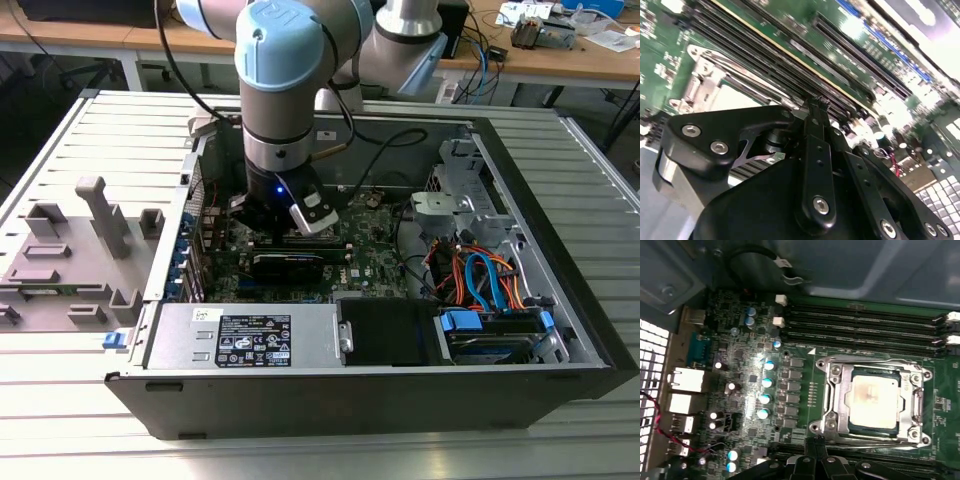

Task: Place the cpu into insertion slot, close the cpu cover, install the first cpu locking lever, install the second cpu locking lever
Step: 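Install the second cpu locking lever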

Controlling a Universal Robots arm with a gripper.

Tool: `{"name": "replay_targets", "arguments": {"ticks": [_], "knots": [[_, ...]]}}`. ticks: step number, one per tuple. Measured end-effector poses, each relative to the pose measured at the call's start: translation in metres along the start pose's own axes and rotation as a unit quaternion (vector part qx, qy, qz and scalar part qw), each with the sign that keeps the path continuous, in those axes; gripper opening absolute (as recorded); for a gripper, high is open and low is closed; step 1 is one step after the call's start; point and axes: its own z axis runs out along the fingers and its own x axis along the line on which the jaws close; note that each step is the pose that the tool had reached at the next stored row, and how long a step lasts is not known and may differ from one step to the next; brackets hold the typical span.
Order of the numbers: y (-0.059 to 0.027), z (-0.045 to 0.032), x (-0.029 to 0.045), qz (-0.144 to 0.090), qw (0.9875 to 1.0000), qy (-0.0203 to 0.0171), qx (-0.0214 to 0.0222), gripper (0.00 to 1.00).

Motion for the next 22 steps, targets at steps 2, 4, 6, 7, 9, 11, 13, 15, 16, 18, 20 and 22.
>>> {"name": "replay_targets", "arguments": {"ticks": [2,4,6,7,9,11,13,15,16,18,20,22], "knots": [[0.0003,0.0001,0.0000,-0.020,0.9998,0.0020,0.0001,0.11],[0.0013,0.0002,-0.0001,-0.045,0.9990,0.0048,0.0005,0.11],[0.0038,0.0005,-0.0005,-0.051,0.9987,0.0054,0.0005,0.11],[0.0052,0.0007,-0.0008,-0.053,0.9986,0.0056,0.0005,0.11],[0.0081,0.0013,-0.0015,-0.060,0.9982,0.0062,0.0004,0.11],[0.0081,0.0021,-0.0014,-0.063,0.9980,0.0066,0.0005,0.11],[0.0078,0.0042,-0.0015,-0.064,0.9979,0.0069,0.0007,0.11],[0.0077,0.0062,-0.0020,-0.065,0.9979,0.0070,0.0005,0.11],[0.0080,0.0067,-0.0023,-0.065,0.9979,0.0069,0.0005,0.11],[0.0089,0.0075,-0.0037,-0.066,0.9978,0.0069,0.0006,0.11],[0.0089,0.0079,-0.0039,-0.066,0.9978,0.0069,0.0005,0.11],[0.0086,0.0081,-0.0039,-0.066,0.9978,0.0068,0.0003,0.11]]}}
